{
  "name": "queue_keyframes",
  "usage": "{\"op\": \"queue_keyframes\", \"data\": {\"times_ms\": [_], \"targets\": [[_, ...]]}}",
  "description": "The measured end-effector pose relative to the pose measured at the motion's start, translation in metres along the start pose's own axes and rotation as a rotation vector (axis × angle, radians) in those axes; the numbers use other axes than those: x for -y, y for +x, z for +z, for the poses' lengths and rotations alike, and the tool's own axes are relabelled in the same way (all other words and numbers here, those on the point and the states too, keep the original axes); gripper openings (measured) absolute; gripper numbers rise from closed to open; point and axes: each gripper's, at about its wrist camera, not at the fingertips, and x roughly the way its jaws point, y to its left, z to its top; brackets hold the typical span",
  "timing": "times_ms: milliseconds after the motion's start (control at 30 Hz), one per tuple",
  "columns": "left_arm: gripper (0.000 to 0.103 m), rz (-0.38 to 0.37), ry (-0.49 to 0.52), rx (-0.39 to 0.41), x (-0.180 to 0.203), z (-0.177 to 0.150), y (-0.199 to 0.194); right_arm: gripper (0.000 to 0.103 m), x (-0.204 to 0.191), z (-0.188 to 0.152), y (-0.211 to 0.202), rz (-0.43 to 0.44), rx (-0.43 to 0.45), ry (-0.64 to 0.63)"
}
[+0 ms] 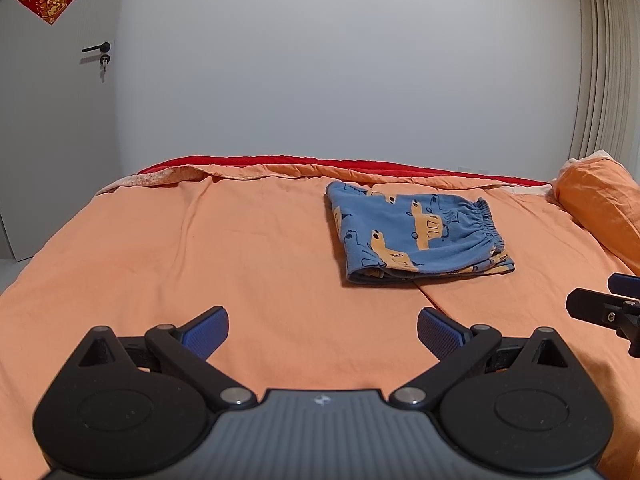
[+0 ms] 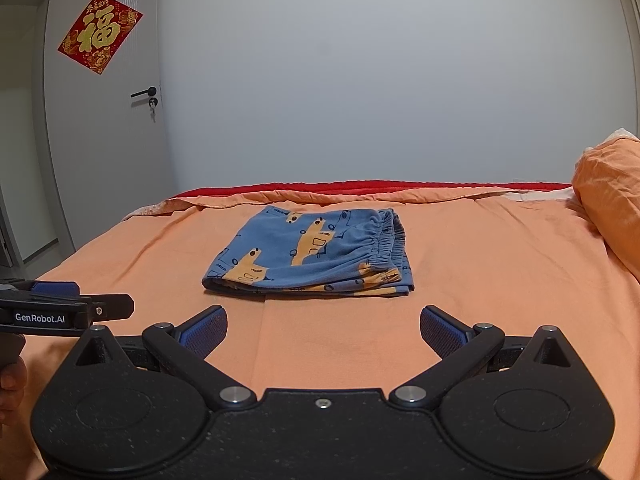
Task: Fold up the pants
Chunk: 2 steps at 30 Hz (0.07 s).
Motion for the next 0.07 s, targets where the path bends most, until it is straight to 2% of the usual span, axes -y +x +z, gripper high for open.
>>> {"op": "queue_keyframes", "data": {"times_ms": [67], "targets": [[0.103,0.001,-0.001,0.0,0.0,0.0,0.0,0.102,0.0004,0.0001,0.0001,0.001,-0.002,0.001]]}}
